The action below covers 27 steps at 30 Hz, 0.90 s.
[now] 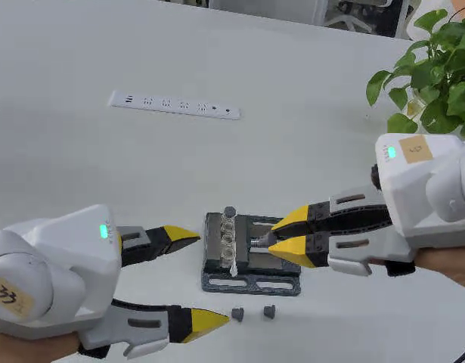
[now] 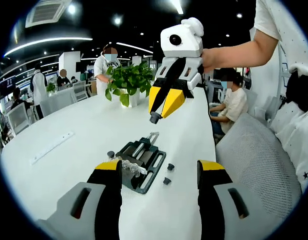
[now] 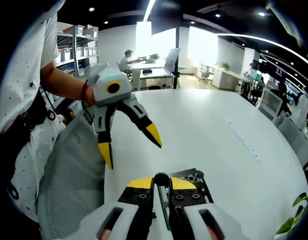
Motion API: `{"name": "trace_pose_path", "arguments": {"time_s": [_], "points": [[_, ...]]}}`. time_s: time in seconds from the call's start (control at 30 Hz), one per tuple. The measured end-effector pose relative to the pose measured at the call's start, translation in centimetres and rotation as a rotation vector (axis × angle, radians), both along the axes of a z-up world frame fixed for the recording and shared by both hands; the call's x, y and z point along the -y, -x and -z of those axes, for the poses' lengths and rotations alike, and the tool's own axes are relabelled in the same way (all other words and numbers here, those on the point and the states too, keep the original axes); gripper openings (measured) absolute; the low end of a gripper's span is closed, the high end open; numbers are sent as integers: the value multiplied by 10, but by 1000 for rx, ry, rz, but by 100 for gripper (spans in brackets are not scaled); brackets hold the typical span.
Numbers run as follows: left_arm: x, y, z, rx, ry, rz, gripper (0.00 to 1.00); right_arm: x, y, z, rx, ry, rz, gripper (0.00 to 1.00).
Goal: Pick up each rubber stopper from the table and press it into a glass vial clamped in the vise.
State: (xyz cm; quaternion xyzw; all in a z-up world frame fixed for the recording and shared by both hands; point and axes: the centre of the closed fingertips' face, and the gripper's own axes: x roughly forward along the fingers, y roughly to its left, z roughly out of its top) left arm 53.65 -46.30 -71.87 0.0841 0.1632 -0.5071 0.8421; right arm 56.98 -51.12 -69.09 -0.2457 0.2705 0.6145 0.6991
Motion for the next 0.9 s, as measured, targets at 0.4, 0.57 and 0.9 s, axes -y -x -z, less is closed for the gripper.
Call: {"name": "trace_pose_path", "arguments": {"time_s": [0.4,0.57,0.9], "points": [[-16,-7,18,-1,28,-22,88,-18,-47,26,-23,149,-22,5],[-20,-8,24,-11,32,-13,95,-23,-61,44,-38,227,-34,5],[-25,-12,32,-19,46,-9,99,-27,-70,76,-85,370,-67,5]]}}
